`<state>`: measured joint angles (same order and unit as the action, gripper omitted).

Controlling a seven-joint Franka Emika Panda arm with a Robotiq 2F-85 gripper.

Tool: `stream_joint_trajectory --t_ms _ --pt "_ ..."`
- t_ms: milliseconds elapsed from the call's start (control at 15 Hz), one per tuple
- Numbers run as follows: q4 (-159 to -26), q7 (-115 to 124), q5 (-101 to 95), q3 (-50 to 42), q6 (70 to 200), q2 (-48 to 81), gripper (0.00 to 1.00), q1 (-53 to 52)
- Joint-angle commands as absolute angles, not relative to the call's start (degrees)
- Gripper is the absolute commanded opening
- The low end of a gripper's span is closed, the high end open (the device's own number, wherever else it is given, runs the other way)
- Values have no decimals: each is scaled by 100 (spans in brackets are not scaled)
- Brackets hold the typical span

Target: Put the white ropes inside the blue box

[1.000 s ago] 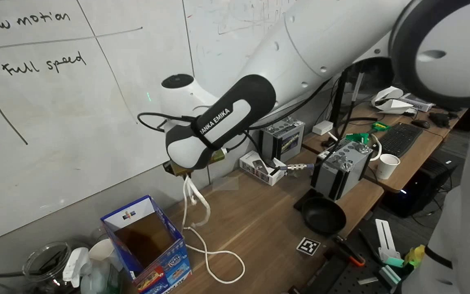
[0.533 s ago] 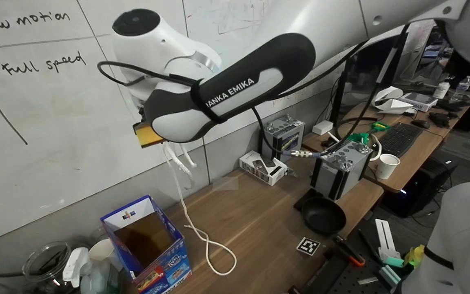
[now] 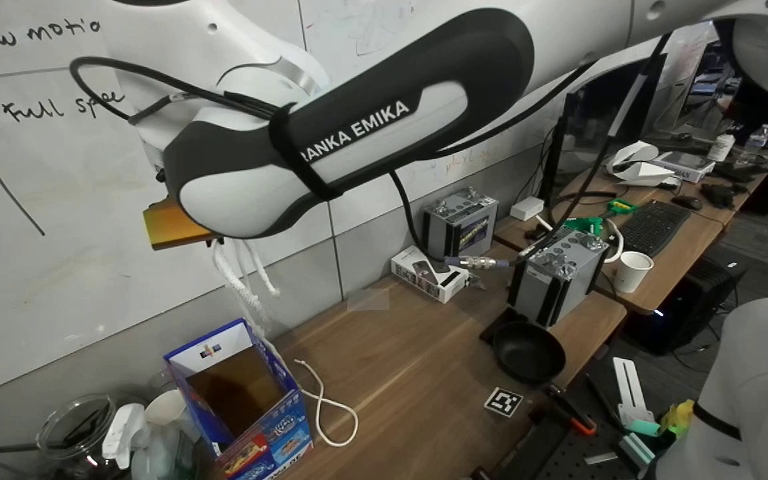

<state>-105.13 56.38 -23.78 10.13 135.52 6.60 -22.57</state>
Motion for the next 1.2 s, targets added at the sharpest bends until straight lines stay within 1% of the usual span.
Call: stream_joint_trajectory --t_ms 0,333,1133 --pt "-10211 5622 -1990 1326 13561 875 2 -2262" --pt "-10055 5430 -1380 1606 13575 1138 2 -2342" --pt "-9823 4593 74 1761 13879 1953 2 -2390"
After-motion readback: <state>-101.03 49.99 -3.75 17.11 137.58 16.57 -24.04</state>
